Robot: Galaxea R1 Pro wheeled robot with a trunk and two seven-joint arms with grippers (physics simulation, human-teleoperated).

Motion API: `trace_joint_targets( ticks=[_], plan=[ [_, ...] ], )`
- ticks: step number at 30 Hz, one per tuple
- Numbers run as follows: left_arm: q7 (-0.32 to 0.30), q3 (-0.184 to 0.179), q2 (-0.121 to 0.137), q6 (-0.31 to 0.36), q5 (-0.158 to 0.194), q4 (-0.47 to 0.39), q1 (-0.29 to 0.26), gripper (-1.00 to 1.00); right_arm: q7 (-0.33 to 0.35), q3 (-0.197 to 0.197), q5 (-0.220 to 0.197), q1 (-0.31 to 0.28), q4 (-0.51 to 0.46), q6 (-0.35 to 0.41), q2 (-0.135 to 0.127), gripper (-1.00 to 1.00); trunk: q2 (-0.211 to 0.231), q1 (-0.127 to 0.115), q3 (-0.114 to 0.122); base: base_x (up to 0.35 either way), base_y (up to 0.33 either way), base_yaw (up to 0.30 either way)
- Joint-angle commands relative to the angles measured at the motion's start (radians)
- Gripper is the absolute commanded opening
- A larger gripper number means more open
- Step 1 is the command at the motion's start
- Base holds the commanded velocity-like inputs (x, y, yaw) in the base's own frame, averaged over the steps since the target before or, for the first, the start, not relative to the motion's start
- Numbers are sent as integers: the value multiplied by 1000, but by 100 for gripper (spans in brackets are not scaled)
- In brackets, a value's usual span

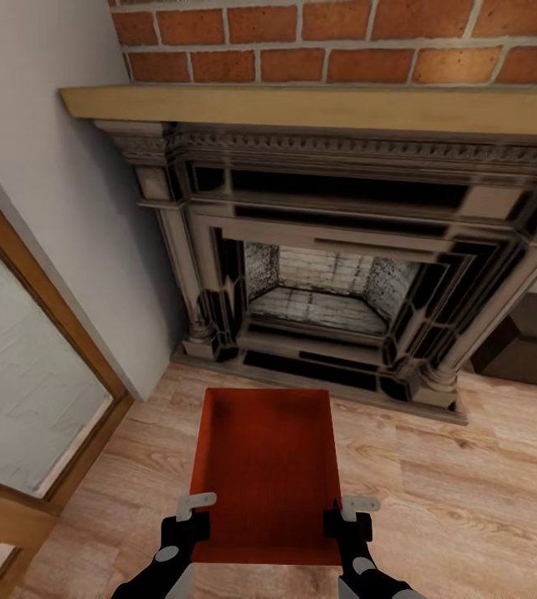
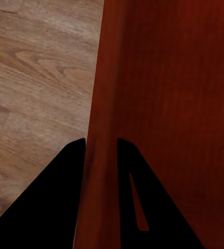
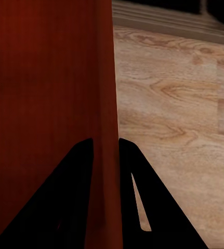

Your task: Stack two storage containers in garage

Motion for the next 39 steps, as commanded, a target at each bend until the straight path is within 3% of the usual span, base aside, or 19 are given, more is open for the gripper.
trace_joint_targets(
  ticks=[1, 39],
  plan=[
    [13, -17, 0, 33, 23, 5, 0, -100, -26, 56, 0, -1, -2, -10, 0, -100, 0, 0, -1, -28, 0, 0],
    [5, -18, 0, 35, 24, 6, 0, -100, -38, 56, 0, -1, -2, -12, 2, -100, 0, 0, 51, -1, 0, 0]
  ],
)
